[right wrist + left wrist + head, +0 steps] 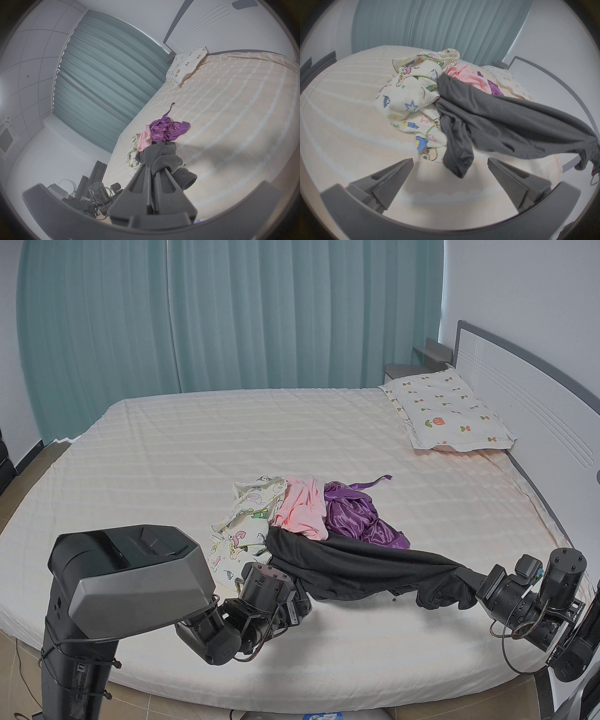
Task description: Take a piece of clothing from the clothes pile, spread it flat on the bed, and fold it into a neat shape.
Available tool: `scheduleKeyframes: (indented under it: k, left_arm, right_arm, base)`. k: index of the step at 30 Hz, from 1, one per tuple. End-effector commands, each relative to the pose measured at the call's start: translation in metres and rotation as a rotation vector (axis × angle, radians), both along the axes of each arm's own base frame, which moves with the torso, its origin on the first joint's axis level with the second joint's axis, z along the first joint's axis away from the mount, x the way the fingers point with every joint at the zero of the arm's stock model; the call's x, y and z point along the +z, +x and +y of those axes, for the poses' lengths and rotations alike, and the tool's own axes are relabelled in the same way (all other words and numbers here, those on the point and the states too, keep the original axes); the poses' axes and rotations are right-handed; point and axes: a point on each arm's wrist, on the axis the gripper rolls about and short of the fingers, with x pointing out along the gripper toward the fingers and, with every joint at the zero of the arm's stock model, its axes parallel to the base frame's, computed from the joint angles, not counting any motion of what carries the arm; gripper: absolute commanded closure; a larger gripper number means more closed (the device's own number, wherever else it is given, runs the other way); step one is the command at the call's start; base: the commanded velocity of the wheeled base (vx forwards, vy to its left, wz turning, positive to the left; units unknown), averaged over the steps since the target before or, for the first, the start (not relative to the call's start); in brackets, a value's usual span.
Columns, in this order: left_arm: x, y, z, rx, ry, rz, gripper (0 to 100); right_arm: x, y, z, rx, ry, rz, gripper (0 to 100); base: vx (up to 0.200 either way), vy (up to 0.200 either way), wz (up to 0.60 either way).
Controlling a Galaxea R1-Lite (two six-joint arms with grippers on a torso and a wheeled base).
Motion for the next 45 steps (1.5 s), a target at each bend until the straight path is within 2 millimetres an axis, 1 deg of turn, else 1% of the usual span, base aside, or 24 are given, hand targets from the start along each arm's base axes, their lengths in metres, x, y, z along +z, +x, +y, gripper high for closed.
scheduleKeyframes:
  k: [1, 3, 8, 13, 18, 19, 25, 29, 31, 32, 35, 38, 39, 40, 41, 42, 45]
  left_arm:
    - [-0.009, 0.018, -0.010, -0.011, -0.017, 0.024, 0]
    - [-0.009, 0.020, -0.012, -0.025, -0.020, 0.040, 0]
    - [-0.013, 0.037, -0.025, -0.042, -0.027, 0.044, 0]
    - [-0.020, 0.041, -0.028, -0.039, -0.010, 0.069, 0]
    - [-0.023, 0.040, -0.027, -0.031, 0.006, 0.087, 0]
    - [-0.022, 0.040, -0.027, -0.030, 0.006, 0.089, 100]
    - [-0.022, 0.036, -0.024, -0.001, -0.015, 0.109, 100]
    - [-0.004, 0.032, -0.017, 0.018, -0.049, 0.108, 100]
    - [-0.004, 0.031, -0.017, 0.017, -0.049, 0.110, 100]
    - [0.004, 0.025, -0.012, 0.017, -0.054, 0.115, 100]
    - [0.009, 0.020, -0.005, 0.023, -0.048, 0.118, 100]
    - [0.017, 0.019, 0.002, 0.040, -0.052, 0.112, 100]
    - [0.028, 0.016, 0.007, 0.045, -0.064, 0.103, 100]
    - [0.034, 0.014, 0.011, 0.047, -0.069, 0.099, 100]
    - [0.035, 0.014, 0.011, 0.047, -0.070, 0.097, 100]
    - [0.044, 0.012, 0.014, 0.048, -0.082, 0.088, 100]
    - [0.046, 0.014, 0.018, 0.058, -0.080, 0.083, 100]
  right_arm:
    - [-0.001, -0.001, -0.001, 0.000, 0.000, 0.001, 100]
    - [-0.001, -0.002, -0.001, 0.000, 0.001, -0.001, 100]
    - [-0.002, -0.001, -0.001, 0.000, -0.002, 0.005, 100]
    - [-0.004, 0.001, 0.000, -0.003, -0.004, 0.011, 100]
    - [-0.004, 0.001, 0.000, -0.003, -0.004, 0.009, 100]
    - [-0.004, 0.001, 0.000, -0.003, -0.004, 0.009, 100]
    - [-0.003, 0.001, 0.000, -0.002, -0.002, 0.008, 100]
    - [-0.003, 0.001, 0.000, -0.002, -0.001, 0.005, 100]
    - [-0.003, 0.001, 0.000, -0.002, -0.001, 0.005, 100]
    - [-0.003, 0.001, 0.000, -0.002, -0.001, 0.005, 100]
    - [-0.003, 0.001, 0.000, 0.000, -0.001, 0.005, 100]
    - [-0.001, 0.000, 0.000, -0.002, 0.002, -0.002, 100]
    - [0.000, 0.000, 0.000, -0.003, 0.009, -0.004, 100]
    - [0.001, 0.000, 0.000, -0.004, 0.018, -0.004, 100]
    - [0.001, 0.000, 0.000, -0.004, 0.019, -0.003, 100]
    - [0.001, -0.001, 0.000, -0.006, 0.035, -0.001, 100]
    - [0.001, -0.001, 0.000, -0.005, 0.036, 0.003, 100]
  base:
    - [0.000, 0.000, 0.00]
    - [0.000, 0.000, 0.00]
    - [0.000, 0.000, 0.00]
    - [0.000, 0.000, 0.00]
    - [0.000, 0.000, 0.00]
    - [0.000, 0.000, 0.00]
    - [0.000, 0.000, 0.00]
    - [0.000, 0.000, 0.00]
    - [0.000, 0.000, 0.00]
    - [0.000, 0.000, 0.00]
    - [0.000, 0.000, 0.00]
    - [0.000, 0.000, 0.00]
    - [0.000, 0.000, 0.00]
    - [0.000, 0.000, 0.00]
    - [0.000, 0.000, 0.00]
    - [0.000, 0.000, 0.00]
    - [0.000, 0.000, 0.00]
